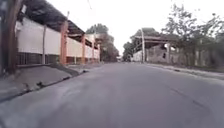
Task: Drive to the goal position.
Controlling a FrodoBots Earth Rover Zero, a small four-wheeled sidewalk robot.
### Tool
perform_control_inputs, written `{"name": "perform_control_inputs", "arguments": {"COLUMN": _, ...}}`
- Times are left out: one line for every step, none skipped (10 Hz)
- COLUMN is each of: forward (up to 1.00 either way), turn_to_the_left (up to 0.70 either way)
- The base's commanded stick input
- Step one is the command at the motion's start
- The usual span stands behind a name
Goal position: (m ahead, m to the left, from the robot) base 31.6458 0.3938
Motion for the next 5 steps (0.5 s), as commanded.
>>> {"name": "perform_control_inputs", "arguments": {"forward": 1.0, "turn_to_the_left": -0.29}}
{"name": "perform_control_inputs", "arguments": {"forward": 1.0, "turn_to_the_left": 0.0}}
{"name": "perform_control_inputs", "arguments": {"forward": 1.0, "turn_to_the_left": 0.0}}
{"name": "perform_control_inputs", "arguments": {"forward": 1.0, "turn_to_the_left": 0.0}}
{"name": "perform_control_inputs", "arguments": {"forward": 1.0, "turn_to_the_left": 0.0}}
